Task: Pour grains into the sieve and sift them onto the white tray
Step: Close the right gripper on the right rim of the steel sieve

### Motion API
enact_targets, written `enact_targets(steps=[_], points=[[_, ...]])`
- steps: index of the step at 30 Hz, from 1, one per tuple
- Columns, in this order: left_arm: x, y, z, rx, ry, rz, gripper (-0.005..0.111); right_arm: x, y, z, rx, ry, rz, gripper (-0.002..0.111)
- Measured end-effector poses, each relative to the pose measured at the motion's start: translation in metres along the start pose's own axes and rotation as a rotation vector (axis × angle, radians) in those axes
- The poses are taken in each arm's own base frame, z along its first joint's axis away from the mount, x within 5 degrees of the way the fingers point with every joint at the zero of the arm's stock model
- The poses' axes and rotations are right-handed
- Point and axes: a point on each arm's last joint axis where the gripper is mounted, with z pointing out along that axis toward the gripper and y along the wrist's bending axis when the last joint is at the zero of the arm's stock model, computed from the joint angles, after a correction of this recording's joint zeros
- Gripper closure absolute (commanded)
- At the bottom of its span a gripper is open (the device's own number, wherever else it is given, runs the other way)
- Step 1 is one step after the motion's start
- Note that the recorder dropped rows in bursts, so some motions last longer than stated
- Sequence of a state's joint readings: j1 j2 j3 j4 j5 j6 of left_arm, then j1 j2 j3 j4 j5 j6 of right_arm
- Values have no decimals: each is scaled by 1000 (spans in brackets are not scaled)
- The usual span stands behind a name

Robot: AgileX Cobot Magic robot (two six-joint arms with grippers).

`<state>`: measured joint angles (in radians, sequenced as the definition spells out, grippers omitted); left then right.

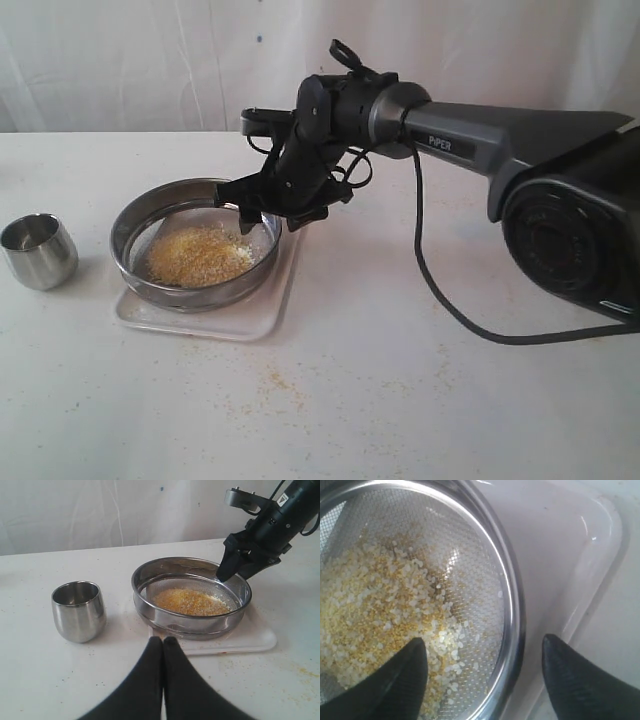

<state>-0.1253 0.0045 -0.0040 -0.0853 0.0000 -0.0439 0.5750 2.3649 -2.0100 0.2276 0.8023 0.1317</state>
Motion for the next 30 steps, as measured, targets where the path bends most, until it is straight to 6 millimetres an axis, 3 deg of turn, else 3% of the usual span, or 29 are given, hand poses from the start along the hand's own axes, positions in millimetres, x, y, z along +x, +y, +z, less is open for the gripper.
enact_targets(steps=[7,18,30], points=[[0,0,0,0,0,0,107,4,-1,12,4,16,-12,48],[0,0,0,0,0,0,107,9,-4,29,7,28,-24,62],[0,0,0,0,0,0,107,7,-2,29,6,12,-31,108]])
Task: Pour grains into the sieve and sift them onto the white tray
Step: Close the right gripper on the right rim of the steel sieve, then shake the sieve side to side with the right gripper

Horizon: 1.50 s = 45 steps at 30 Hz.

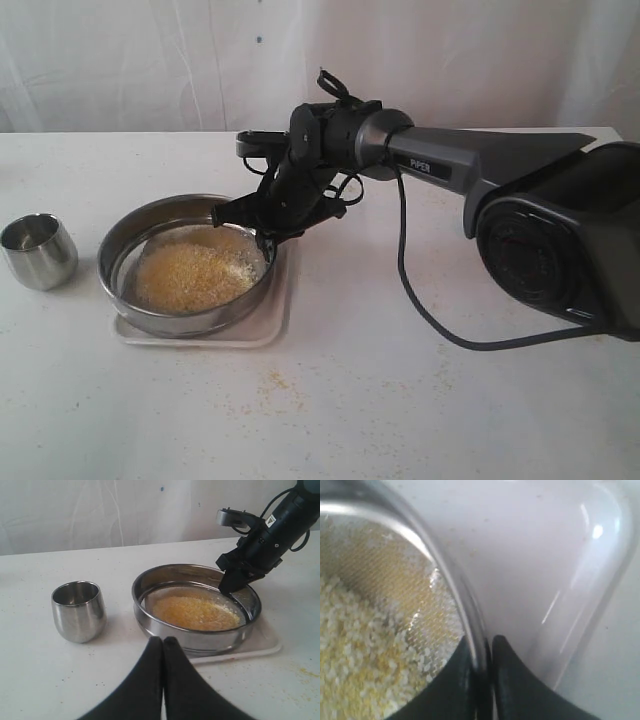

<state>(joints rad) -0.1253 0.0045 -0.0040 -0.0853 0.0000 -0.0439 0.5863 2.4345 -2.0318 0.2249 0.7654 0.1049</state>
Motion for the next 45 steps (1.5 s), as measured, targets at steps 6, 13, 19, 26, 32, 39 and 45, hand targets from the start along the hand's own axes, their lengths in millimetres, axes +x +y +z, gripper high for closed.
enact_targets(steps=[6,13,19,26,32,39,45], points=[[0,0,0,0,0,0,107,-1,1,-3,13,14,-40,108],[0,0,0,0,0,0,107,1,1,-7,28,46,-73,108],[0,0,0,0,0,0,107,-3,-1,-18,74,43,-126,108],[0,0,0,0,0,0,107,-19,1,-51,140,-39,-214,108],[0,0,0,0,0,0,107,-14,11,-58,67,24,-187,108],[0,0,0,0,0,0,107,-18,10,-59,47,-12,-131,108],[0,0,0,0,0,0,107,-11,7,-60,29,80,-204,108]])
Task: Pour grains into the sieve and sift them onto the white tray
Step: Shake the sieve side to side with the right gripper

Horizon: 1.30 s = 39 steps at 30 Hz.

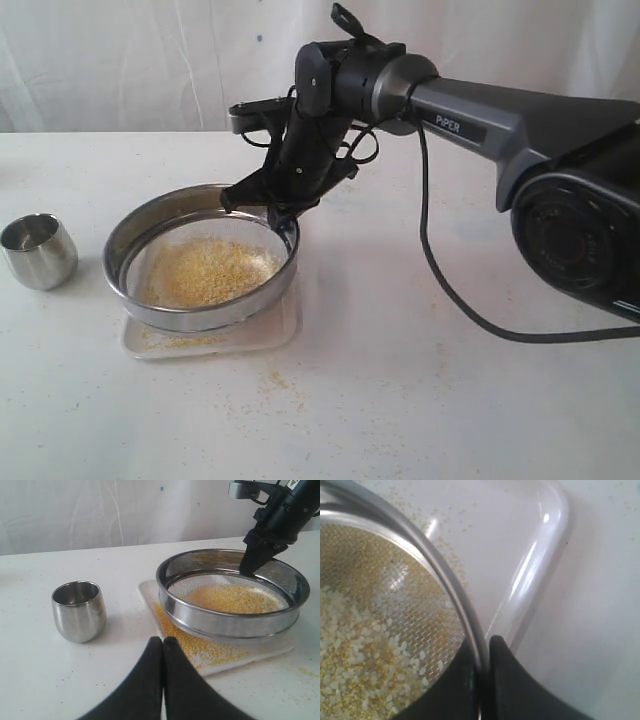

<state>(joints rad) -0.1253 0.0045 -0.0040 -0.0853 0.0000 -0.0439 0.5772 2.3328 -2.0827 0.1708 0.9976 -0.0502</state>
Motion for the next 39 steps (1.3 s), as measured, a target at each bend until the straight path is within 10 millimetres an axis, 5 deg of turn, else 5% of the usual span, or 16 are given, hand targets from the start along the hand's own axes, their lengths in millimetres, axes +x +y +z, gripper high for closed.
enact_targets(steps=[14,20,30,39], points=[[0,0,0,0,0,0,107,-6,6,-4,-7,-45,-4,108],[0,0,0,0,0,0,107,-4,-10,-8,-2,-7,25,108],[0,0,0,0,0,0,107,-4,-7,10,-31,-10,11,108],[0,0,0,0,0,0,107,-13,-25,18,-19,-57,72,108]])
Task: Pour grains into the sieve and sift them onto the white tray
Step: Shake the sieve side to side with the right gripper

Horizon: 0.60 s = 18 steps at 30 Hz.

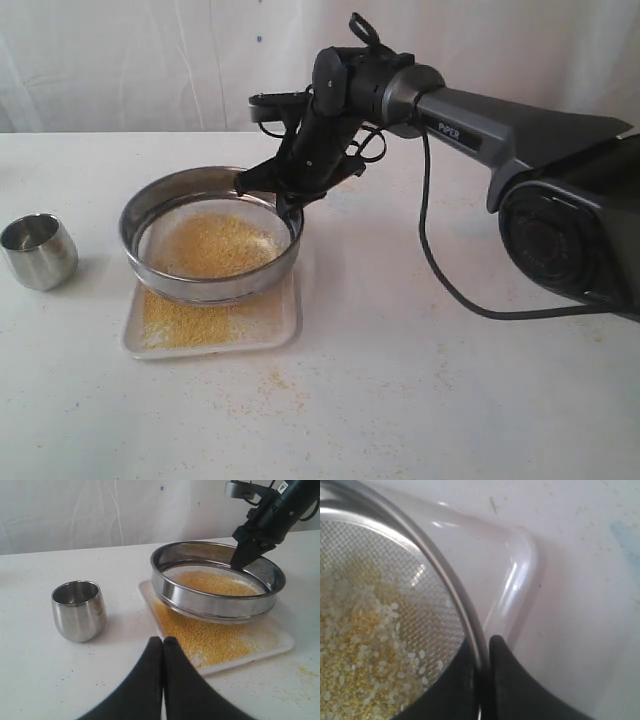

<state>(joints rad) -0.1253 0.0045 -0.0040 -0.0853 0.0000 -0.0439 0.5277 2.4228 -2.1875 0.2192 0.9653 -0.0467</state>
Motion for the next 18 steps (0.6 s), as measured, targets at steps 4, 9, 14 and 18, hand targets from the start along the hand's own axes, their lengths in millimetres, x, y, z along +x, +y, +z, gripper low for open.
enact_targets(steps=[4,9,14,18], points=[[0,0,0,0,0,0,107,8,2,8,21,74,-85,108],[0,0,0,0,0,0,107,0,5,9,15,6,-14,108],[0,0,0,0,0,0,107,1,6,5,10,35,-75,108],[0,0,0,0,0,0,107,-10,-1,0,53,-35,6,108]])
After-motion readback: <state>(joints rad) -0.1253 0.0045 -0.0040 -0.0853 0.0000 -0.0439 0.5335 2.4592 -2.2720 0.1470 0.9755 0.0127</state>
